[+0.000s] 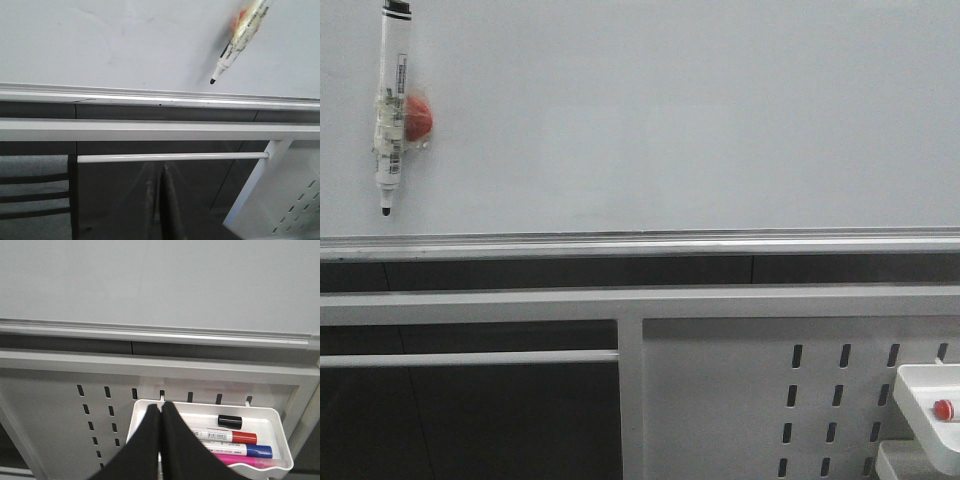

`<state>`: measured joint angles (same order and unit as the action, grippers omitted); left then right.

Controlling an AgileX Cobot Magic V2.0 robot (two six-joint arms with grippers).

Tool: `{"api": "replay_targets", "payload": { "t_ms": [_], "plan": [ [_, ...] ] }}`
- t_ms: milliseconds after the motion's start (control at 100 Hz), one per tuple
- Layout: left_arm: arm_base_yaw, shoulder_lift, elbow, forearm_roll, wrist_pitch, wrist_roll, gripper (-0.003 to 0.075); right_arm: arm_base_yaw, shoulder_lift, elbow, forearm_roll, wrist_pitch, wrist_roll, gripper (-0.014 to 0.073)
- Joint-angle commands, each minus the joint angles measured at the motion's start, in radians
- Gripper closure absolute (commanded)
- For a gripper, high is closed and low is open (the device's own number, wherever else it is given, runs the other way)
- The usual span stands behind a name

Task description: Write number 1 on whiteboard

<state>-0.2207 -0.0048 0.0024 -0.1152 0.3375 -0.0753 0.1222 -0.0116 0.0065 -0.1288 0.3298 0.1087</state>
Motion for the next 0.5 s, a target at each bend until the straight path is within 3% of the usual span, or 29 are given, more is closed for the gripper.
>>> {"api": "replay_targets", "payload": {
  "t_ms": [0, 490],
  "plan": [
    [0.002, -0.023, 0.038, -0.005, -0.064, -0.009, 0.0740, -0.005, -0.019, 0.016, -0.010, -0.036, -0.009, 0.0652],
    [0.002, -0.023, 0.038, 0.025, -0.064, -0.009, 0.0740, -0.005, -0.019, 0.016, -0.010, -0.036, -0.009, 0.0652]
  ]
}}
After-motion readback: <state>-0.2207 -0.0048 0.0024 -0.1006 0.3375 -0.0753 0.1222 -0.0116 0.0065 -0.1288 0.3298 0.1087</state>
